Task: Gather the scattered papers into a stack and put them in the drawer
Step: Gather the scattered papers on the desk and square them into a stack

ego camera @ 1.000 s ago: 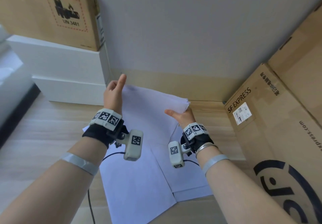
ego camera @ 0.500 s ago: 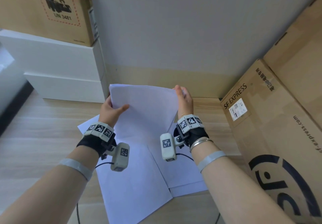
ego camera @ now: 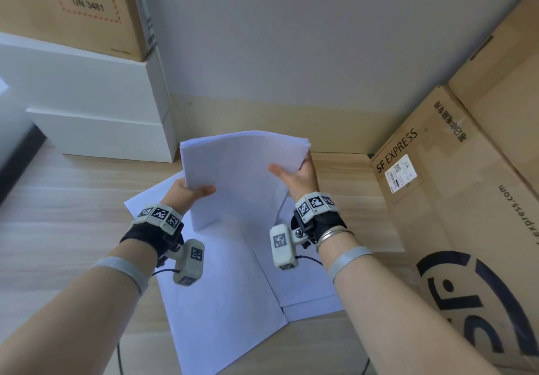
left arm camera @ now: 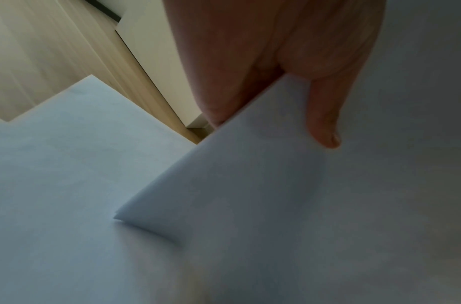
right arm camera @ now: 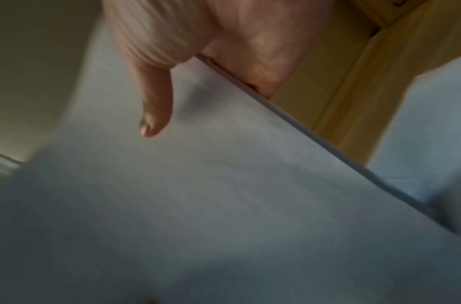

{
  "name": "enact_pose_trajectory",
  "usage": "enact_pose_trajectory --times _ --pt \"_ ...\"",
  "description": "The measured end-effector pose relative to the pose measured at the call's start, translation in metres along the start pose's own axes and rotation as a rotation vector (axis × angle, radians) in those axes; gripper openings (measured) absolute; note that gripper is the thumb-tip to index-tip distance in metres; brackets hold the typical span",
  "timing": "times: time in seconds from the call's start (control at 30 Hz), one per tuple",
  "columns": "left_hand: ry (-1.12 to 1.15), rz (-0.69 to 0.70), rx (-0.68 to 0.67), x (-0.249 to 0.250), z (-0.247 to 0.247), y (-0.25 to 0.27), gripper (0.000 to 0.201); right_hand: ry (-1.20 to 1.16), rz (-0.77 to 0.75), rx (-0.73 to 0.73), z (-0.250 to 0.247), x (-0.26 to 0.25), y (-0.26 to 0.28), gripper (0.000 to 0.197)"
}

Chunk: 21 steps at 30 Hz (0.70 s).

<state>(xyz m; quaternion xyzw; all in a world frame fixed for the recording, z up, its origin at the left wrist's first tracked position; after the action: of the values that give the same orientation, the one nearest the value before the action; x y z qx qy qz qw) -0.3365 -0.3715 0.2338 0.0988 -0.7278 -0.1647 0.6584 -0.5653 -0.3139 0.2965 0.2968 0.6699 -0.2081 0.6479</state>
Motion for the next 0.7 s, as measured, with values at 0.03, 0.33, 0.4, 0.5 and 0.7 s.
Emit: enact_pose_trajectory --times 0.03,0.33,0.4,0.5,0.7 --pt "-0.026 -0.004 0.002 -0.004 0.001 -0.001 0.030 0.046 0.047 -0.010 -0.001 0.010 0.003 0.046" --pt "-0.019 0.066 0.150 -0.014 -0.001 0.001 0.024 0.173 0.157 -0.050 -0.005 0.041 0.012 0.031" --pt "-0.045 0.044 0.101 -0.022 -0.003 0.002 0.024 0.181 0.204 -0.065 -0.005 0.050 0.013 0.028" --pt "-0.135 -0.006 0.079 -0.043 -0.004 -0.001 0.025 0.236 0.284 -0.071 -0.006 0.081 0.017 0.027" --pt "-0.193 -0.001 0.152 -0.052 0.003 -0.001 0.015 0.355 0.392 0.008 -0.010 0.119 0.024 0.049"
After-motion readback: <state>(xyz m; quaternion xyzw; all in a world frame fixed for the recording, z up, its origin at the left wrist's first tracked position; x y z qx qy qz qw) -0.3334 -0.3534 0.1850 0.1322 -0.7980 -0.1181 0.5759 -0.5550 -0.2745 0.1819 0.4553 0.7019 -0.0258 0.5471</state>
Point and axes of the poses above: each hand's wrist, its own y-axis away from the middle knuckle, its own z-axis out of the palm, x = y × z, the point moved 8 cm from there along -y, towards the middle knuckle, and after that the axes turned 12 degrees about x, right-handed, at the moved point
